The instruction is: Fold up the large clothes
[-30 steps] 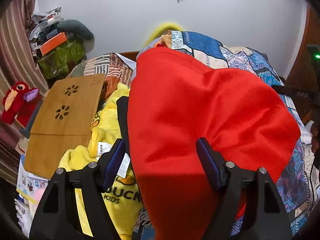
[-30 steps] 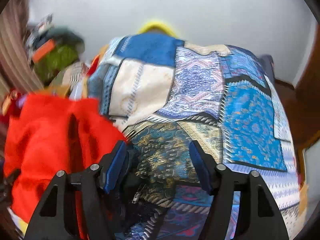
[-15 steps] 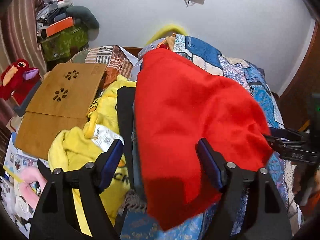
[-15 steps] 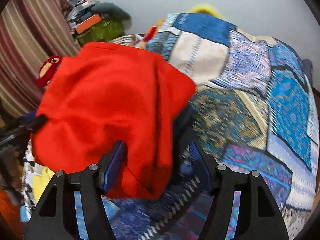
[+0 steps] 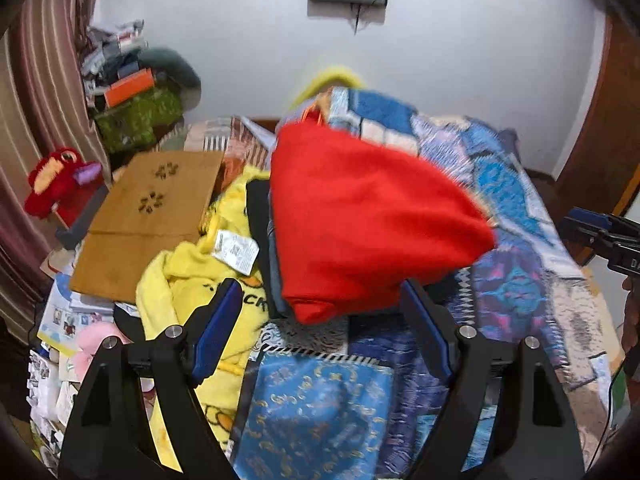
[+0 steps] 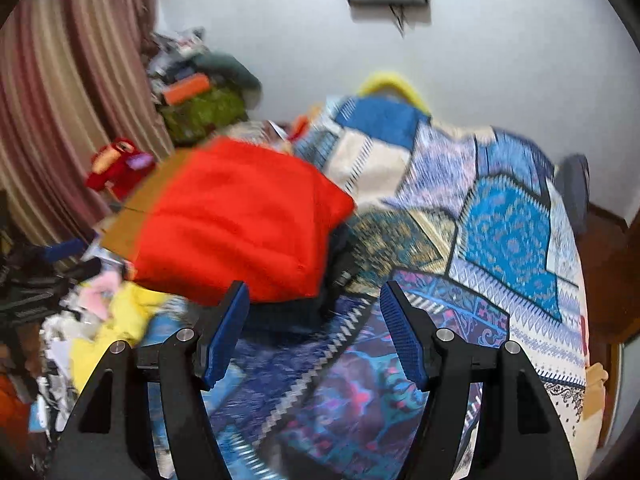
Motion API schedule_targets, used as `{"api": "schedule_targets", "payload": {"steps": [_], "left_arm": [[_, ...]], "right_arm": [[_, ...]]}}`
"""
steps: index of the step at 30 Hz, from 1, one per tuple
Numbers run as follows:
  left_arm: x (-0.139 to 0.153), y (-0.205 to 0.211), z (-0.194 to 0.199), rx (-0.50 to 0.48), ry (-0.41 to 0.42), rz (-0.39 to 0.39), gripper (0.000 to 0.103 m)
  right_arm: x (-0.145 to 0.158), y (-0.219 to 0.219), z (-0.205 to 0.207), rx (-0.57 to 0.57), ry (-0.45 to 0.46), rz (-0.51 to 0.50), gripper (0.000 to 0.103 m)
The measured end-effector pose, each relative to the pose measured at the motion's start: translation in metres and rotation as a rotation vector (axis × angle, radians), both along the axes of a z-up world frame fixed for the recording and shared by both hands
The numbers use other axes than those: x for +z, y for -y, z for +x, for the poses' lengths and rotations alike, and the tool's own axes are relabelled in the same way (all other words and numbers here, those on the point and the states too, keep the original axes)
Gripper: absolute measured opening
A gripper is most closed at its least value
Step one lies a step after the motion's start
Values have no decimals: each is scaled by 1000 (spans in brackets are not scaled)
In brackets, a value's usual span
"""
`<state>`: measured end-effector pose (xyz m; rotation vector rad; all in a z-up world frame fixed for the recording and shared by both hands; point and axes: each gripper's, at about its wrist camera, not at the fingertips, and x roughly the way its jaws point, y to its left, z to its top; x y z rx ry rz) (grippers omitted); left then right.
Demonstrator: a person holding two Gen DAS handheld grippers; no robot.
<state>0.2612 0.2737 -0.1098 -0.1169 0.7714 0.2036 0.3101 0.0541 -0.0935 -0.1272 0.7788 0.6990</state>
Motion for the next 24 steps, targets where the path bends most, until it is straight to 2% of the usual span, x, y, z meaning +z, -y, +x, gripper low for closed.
{"api": "schedule_targets", "payload": {"steps": [4, 10, 14, 19, 22, 24], "left_arm": [[46, 27, -44, -6, 126, -14, 80], [108, 65, -111, -13, 333, -4, 80], [144, 100, -163, -14, 486, 64, 80], [163, 136, -209, 9, 614, 153, 80], [162, 149, -225, 22, 650, 169, 82], [160, 154, -231, 28, 659, 163, 89]], "right_arm": [[49, 17, -51, 33, 97, 109, 64], [100, 43, -118, 49, 270, 246, 64], [126, 61, -162, 52, 383, 326, 65], [135, 72, -197, 51, 469, 369, 73], [133, 77, -211, 22, 508, 378, 76], [131, 77, -216, -3, 537, 370, 85]]}}
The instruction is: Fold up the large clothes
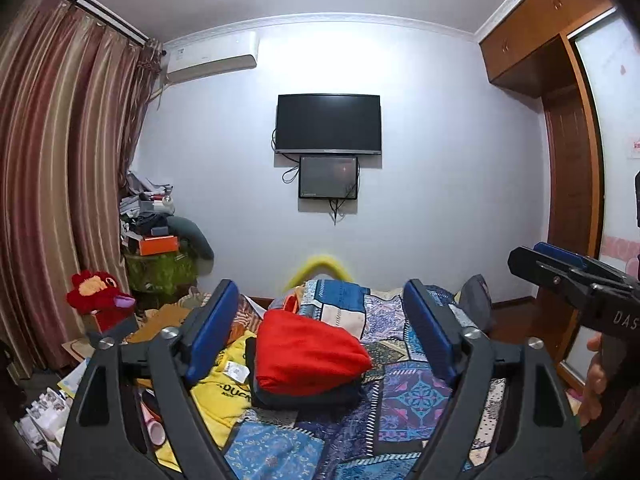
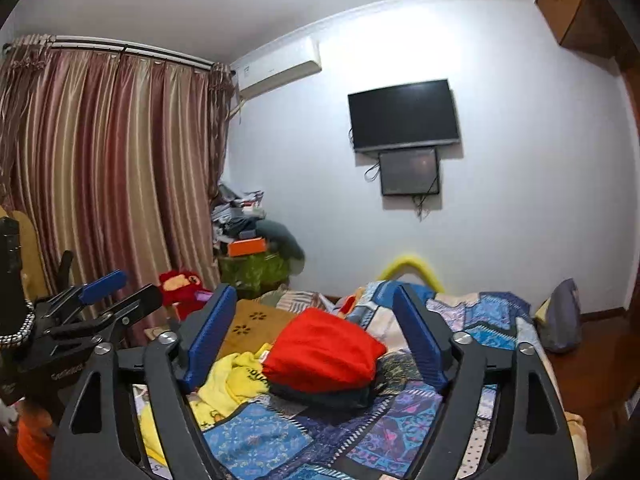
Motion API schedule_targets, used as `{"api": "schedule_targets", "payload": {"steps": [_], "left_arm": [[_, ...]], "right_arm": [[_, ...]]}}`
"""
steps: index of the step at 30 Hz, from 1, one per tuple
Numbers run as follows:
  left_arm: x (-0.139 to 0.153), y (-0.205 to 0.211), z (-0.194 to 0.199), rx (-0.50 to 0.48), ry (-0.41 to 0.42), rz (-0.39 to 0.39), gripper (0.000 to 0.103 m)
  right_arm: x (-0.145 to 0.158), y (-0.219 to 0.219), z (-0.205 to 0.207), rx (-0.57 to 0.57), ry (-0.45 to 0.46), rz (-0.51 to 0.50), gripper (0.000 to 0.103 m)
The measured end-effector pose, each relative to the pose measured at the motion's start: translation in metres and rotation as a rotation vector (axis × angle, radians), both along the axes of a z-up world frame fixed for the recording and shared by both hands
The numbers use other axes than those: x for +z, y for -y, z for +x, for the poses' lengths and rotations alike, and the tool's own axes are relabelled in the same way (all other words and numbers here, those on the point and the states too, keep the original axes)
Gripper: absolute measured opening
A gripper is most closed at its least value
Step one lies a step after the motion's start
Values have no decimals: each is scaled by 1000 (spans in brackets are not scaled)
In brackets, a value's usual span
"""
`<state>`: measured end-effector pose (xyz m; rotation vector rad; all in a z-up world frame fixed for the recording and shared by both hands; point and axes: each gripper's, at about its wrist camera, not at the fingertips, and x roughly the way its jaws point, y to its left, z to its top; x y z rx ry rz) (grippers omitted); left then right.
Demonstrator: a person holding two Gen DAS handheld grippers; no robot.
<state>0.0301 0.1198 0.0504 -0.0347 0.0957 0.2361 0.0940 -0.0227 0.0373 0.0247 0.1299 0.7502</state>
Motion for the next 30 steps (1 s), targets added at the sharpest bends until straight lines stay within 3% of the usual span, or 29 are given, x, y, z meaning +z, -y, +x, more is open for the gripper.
{"api": "schedule_targets", "payload": {"steps": [3, 6, 30], "left_arm": [[-4, 6, -8, 19, 16, 0, 99], [-8, 7, -13, 35, 22, -10, 102], [-19, 6, -7, 49, -16, -32, 103]], "right_arm": [[-2, 1, -5, -43, 17, 7, 93], [-4, 2, -6, -70, 10, 11, 103], [-15, 8, -13, -115, -17, -33, 103]]}}
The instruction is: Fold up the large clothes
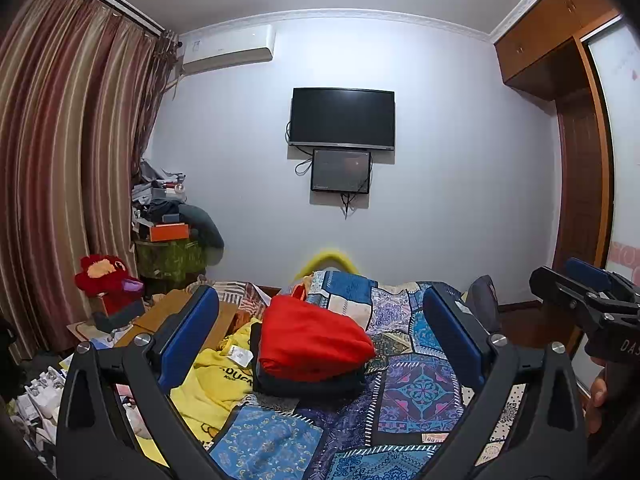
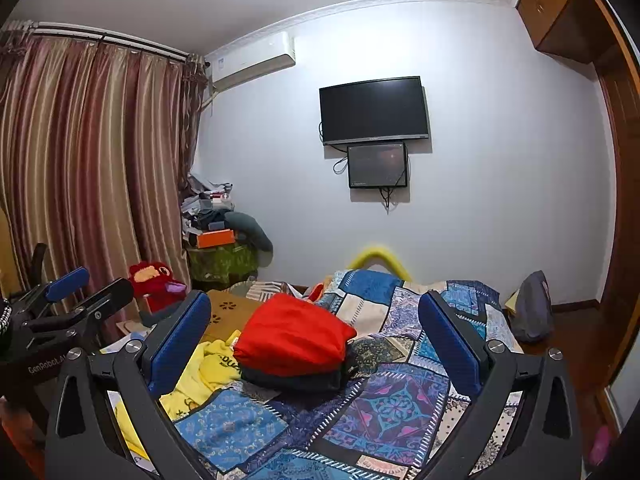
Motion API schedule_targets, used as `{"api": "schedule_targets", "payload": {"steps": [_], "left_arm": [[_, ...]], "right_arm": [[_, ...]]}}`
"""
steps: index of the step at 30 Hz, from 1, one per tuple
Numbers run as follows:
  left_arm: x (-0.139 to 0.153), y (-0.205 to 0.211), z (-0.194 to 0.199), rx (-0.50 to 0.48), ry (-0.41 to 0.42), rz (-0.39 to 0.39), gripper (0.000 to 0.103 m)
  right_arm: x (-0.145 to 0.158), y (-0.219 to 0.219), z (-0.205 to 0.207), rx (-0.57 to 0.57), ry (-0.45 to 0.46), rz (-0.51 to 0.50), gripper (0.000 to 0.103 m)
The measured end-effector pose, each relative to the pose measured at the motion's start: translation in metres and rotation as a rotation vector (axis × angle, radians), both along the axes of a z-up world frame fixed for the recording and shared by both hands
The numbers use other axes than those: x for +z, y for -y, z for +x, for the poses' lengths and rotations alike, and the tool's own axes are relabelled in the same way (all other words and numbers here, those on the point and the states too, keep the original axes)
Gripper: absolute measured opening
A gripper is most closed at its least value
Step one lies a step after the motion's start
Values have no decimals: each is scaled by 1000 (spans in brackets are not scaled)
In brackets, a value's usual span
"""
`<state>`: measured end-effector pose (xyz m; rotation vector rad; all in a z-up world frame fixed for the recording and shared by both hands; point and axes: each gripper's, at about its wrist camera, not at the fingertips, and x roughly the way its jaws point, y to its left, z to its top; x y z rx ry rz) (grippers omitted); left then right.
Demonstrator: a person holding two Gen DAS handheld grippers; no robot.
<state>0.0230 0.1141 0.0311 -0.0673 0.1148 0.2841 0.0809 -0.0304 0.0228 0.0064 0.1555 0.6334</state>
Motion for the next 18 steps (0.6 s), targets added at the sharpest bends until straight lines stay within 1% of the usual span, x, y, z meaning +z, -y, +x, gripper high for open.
{"api": "schedule_targets", "payload": {"steps": [18], "left_arm": [[-4, -2, 3, 6, -9, -6, 103]], "right_arm": [[4, 0, 1, 12, -19, -16, 103]]}}
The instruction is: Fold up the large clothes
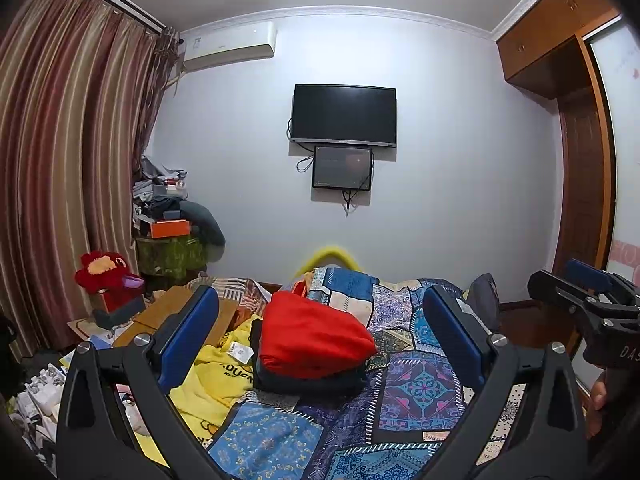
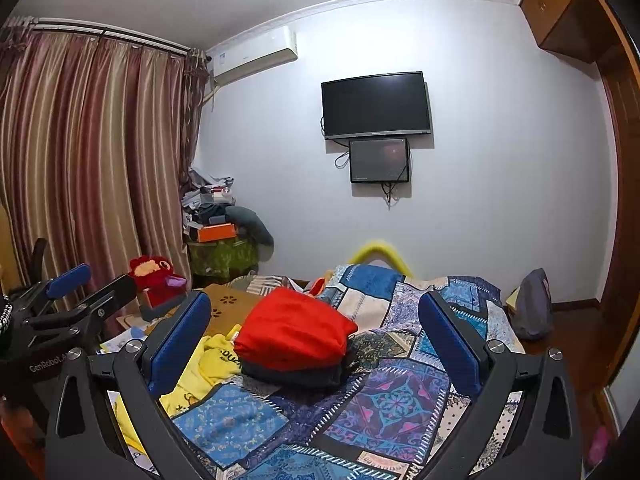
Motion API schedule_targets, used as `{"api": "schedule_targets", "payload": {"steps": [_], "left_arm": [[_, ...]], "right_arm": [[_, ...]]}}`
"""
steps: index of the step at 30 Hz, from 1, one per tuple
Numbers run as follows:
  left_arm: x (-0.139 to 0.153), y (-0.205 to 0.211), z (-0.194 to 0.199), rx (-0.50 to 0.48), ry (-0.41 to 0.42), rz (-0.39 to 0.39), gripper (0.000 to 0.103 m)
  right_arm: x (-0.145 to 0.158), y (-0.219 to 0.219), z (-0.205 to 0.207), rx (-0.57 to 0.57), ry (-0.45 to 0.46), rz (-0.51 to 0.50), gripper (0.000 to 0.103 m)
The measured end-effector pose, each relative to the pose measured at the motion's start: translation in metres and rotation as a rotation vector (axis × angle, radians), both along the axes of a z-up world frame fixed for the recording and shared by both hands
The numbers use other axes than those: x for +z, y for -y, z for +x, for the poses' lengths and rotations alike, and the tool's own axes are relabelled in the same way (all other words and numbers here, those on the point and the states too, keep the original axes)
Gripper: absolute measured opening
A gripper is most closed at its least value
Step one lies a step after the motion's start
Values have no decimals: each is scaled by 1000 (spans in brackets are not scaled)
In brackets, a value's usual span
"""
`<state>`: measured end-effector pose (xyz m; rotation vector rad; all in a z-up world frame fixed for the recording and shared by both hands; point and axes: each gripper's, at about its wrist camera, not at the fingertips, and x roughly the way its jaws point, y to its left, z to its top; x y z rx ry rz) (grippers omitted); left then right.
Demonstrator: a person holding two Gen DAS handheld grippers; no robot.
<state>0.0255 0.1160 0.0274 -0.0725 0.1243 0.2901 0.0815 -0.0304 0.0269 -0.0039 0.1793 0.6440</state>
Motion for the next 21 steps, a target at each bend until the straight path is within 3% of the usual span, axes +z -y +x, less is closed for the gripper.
{"api": "schedule_targets", "payload": {"steps": [21], "left_arm": [[-6, 1, 2, -20, -9, -16, 103]], "right_arm": [[0, 1, 1, 10, -9, -7, 103]]}}
